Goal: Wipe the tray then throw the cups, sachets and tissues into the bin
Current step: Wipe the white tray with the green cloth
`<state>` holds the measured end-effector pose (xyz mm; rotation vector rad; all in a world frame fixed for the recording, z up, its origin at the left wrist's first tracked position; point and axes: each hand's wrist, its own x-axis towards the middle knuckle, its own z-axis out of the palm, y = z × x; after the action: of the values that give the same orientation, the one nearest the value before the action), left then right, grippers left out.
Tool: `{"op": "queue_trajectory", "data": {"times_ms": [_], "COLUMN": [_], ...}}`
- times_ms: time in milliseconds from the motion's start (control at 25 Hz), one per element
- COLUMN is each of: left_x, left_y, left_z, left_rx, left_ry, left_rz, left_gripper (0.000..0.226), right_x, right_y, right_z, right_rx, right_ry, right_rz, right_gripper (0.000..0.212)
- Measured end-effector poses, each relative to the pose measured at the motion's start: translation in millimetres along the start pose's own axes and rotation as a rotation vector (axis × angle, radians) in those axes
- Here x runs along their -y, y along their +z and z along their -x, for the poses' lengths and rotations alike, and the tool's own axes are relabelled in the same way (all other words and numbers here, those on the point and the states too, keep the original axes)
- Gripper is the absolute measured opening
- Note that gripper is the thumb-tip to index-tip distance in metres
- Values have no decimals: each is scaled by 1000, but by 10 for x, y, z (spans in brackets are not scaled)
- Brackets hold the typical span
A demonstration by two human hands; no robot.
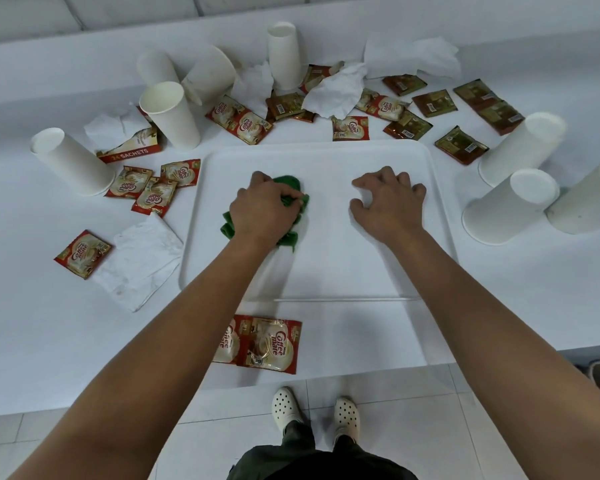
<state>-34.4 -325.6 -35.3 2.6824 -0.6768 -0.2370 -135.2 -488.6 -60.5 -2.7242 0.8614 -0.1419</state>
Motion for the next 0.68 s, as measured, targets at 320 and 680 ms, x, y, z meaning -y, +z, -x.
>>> {"op": "queue_trajectory", "data": {"times_ms": [320, 680], "left_x": [-465, -922], "left_y": [87, 423], "left_z": [-410, -858], "left_rx": [-184, -150], "left_ry": [67, 82], "left_rz": [82, -25], "left_gripper": [25, 27], "right_x": [-196, -224], "right_y": [47, 85], "right_z": [-406, -545], "right_rx": [-108, 44], "right_ry": [39, 97], "right_rz": [3, 105], "right_gripper": [69, 81]}}
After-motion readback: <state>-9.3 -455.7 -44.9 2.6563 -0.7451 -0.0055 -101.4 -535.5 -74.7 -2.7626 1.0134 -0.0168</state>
